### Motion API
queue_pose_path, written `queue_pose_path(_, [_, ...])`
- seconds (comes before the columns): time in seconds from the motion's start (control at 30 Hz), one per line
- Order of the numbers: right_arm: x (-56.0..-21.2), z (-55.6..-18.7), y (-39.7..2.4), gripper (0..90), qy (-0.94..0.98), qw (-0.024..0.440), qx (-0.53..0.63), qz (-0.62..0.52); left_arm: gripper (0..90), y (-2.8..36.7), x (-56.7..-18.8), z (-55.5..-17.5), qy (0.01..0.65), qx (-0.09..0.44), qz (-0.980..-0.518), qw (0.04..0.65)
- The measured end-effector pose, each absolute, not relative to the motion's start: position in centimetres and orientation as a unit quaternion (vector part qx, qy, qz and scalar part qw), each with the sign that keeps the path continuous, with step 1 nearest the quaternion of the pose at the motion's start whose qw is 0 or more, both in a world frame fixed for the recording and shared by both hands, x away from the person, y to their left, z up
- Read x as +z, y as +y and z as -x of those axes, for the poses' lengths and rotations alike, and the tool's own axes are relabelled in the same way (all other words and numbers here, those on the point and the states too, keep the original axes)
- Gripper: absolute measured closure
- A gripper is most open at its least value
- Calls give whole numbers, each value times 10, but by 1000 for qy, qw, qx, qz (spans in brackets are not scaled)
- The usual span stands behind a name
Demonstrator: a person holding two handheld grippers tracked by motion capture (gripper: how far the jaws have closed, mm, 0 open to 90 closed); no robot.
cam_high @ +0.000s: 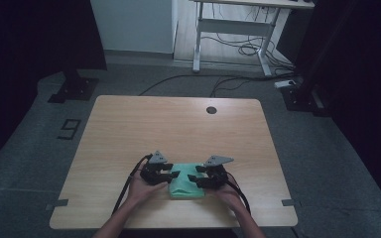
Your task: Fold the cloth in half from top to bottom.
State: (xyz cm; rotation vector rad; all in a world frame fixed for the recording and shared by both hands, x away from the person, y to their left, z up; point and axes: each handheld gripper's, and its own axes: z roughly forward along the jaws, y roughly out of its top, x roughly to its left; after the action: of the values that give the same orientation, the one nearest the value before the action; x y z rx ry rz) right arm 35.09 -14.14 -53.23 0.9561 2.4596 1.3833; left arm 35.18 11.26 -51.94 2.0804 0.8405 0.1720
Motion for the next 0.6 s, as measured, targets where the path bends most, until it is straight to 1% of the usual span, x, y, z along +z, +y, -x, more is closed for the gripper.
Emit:
queue_pose_path(0.1, [-532,-338,-143,447,831,77,461,-303,529,114,-518,-342,327,69,-842,424])
queue_pose_path(0.23, [-541,-328,-144,418,837,73,450,-303,510,111,-527,-337,323,59,-853,405])
queue_pose_path(0.37, [-547,-323,-143,404,840,81,443,-302,495,107,-538,-334,324,55,-859,392])
queue_pose_path(0.6, [-551,-321,-141,407,842,94,439,-298,492,105,-541,-333,320,64,-862,387])
